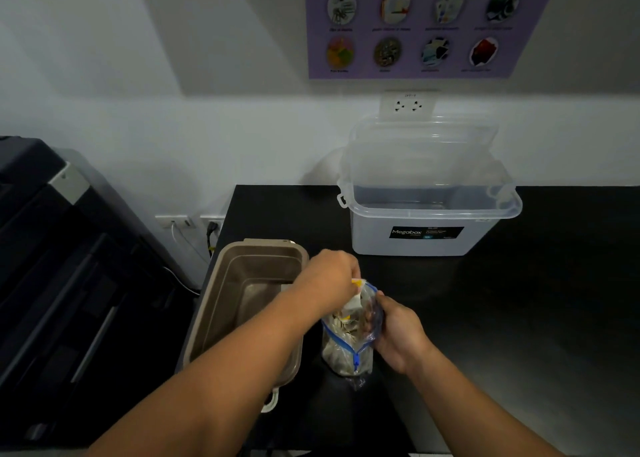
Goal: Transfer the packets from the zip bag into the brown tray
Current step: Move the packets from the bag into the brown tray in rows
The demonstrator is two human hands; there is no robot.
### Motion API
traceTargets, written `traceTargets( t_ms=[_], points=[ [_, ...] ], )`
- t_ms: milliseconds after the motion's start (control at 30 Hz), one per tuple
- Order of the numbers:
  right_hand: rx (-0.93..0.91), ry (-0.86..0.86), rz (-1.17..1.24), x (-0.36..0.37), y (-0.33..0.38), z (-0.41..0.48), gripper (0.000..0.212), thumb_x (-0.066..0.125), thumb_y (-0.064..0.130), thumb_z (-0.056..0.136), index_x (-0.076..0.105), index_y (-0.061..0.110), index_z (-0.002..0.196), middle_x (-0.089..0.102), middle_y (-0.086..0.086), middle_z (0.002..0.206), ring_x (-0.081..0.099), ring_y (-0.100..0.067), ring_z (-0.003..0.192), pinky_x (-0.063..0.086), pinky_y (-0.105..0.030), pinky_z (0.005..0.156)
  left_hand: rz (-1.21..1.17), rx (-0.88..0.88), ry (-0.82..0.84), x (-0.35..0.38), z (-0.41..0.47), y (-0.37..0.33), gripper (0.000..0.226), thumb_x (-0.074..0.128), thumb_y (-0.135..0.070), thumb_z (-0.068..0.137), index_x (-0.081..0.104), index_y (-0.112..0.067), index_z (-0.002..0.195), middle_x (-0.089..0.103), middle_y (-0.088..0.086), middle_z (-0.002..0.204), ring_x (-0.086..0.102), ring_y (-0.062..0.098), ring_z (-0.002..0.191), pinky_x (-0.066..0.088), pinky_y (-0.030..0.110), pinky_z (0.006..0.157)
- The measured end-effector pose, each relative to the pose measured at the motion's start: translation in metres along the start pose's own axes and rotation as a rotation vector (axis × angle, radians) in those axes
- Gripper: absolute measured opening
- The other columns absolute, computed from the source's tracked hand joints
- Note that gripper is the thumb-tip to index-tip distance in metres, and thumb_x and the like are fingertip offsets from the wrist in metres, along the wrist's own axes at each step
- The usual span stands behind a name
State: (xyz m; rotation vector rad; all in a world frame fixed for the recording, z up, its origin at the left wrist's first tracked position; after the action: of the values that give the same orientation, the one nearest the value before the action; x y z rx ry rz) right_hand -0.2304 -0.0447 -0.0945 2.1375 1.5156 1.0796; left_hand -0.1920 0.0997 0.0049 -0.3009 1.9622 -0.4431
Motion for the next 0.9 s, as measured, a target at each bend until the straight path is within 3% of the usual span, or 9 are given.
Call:
traceTargets(
  t_ms=[200, 300, 433, 500, 567, 633, 733, 833, 900],
  points=[
    [0.009, -0.008, 0.027, 0.0, 0.003, -0.002, 0.04, 0.037, 0.023, 0.111, 0.062, -0.001, 0.131, 0.073, -0.025, 0.119, 0.07, -0.038, 0.115, 0.054, -0.055, 0.101, 0.066, 0.047, 0.043, -0.001, 0.003, -0.003, 0.02, 0.067, -0.027, 0.093, 0.07, -0.022, 0.112, 0.068, -0.001, 0.106, 0.065, 0.014, 0.095, 0.057, 0.033, 0.088],
    [0.01, 0.002, 0.031, 0.0, 0.003, -0.004, 0.034, 0.038, 0.021, 0.111, 0.062, -0.003, 0.118, 0.077, -0.016, 0.087, 0.077, -0.026, 0.079, 0.061, -0.046, 0.078, -0.121, 0.065, -0.137, -0.028, -0.005, 0.01, 0.016, 0.073, -0.029, 0.089, 0.073, -0.023, 0.103, 0.07, -0.007, 0.095, 0.064, 0.007, 0.083, 0.049, 0.02, 0.073],
    [0.01, -0.024, 0.01, 0.001, 0.003, -0.004, 0.028, 0.045, 0.024, 0.108, 0.058, 0.005, 0.123, 0.064, -0.02, 0.082, 0.065, -0.025, 0.072, 0.057, -0.042, 0.082, -0.427, 0.014, -0.253, -0.064, -0.018, 0.043, 0.006, 0.072, -0.02, 0.091, 0.07, -0.025, 0.095, 0.073, -0.004, 0.08, 0.064, 0.004, 0.061, 0.053, 0.026, 0.069],
    [0.007, -0.026, 0.022, 0.0, 0.002, -0.001, 0.036, 0.048, 0.025, 0.107, 0.056, -0.003, 0.127, 0.06, -0.031, 0.089, 0.057, -0.031, 0.078, 0.054, -0.048, 0.097, -0.477, -0.03, -0.258, -0.074, -0.024, 0.063, 0.006, 0.069, -0.018, 0.094, 0.071, -0.021, 0.098, 0.074, 0.001, 0.082, 0.065, 0.008, 0.06, 0.056, 0.028, 0.068],
    [0.021, -0.018, 0.032, 0.001, 0.001, 0.0, 0.045, 0.047, 0.024, 0.107, 0.053, -0.01, 0.136, 0.066, -0.033, 0.111, 0.063, -0.036, 0.104, 0.048, -0.06, 0.109, -0.575, -0.105, -0.244, -0.076, -0.026, 0.083, 0.009, 0.068, -0.019, 0.095, 0.072, -0.02, 0.103, 0.075, 0.004, 0.09, 0.073, 0.017, 0.073, 0.062, 0.033, 0.077],
    [0.027, -0.018, 0.019, 0.001, 0.001, 0.0, 0.038, 0.043, 0.023, 0.11, 0.062, -0.002, 0.131, 0.073, -0.024, 0.12, 0.07, -0.037, 0.114, 0.055, -0.058, 0.096, -0.711, -0.19, -0.188, -0.069, -0.027, 0.098, 0.01, 0.064, -0.017, 0.097, 0.07, -0.018, 0.106, 0.076, 0.008, 0.094, 0.076, 0.022, 0.082, 0.062, 0.041, 0.082],
    [0.022, -0.023, 0.015, 0.002, 0.002, 0.001, 0.034, 0.043, 0.021, 0.11, 0.064, 0.001, 0.127, 0.076, -0.022, 0.113, 0.074, -0.036, 0.106, 0.057, -0.052, 0.085, -0.843, -0.326, -0.083, -0.047, -0.025, 0.113, 0.012, 0.058, -0.012, 0.101, 0.065, -0.014, 0.11, 0.076, 0.014, 0.095, 0.077, 0.026, 0.083, 0.061, 0.044, 0.082],
    [0.006, -0.018, 0.013, 0.004, 0.002, 0.001, 0.031, 0.044, 0.02, 0.11, 0.066, 0.002, 0.123, 0.079, -0.015, 0.086, 0.079, -0.025, 0.077, 0.057, -0.051, 0.083, -0.908, -0.447, 0.01, -0.023, -0.017, 0.125, 0.019, 0.056, -0.004, 0.101, 0.061, -0.008, 0.118, 0.073, 0.016, 0.096, 0.074, 0.026, 0.081, 0.061, 0.04, 0.077],
    [0.012, -0.026, 0.012, 0.005, 0.002, 0.0, 0.031, 0.044, 0.019, 0.11, 0.066, 0.003, 0.122, 0.079, -0.016, 0.09, 0.079, -0.027, 0.082, 0.057, -0.052, 0.084, -0.888, -0.524, 0.052, -0.009, -0.01, 0.131, 0.02, 0.055, -0.001, 0.1, 0.06, -0.011, 0.117, 0.071, 0.014, 0.096, 0.071, 0.021, 0.081, 0.059, 0.037, 0.077]
  ],
)
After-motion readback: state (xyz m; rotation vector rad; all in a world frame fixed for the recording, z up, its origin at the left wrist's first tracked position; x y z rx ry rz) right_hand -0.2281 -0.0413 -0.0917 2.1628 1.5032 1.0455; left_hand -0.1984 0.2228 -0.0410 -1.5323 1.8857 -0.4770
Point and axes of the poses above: each hand's wrist, its own z-axis towards the middle knuckle, its own x-axis out of the palm, y = z × x, the point moved 1 cm from there along z, towards the middle knuckle
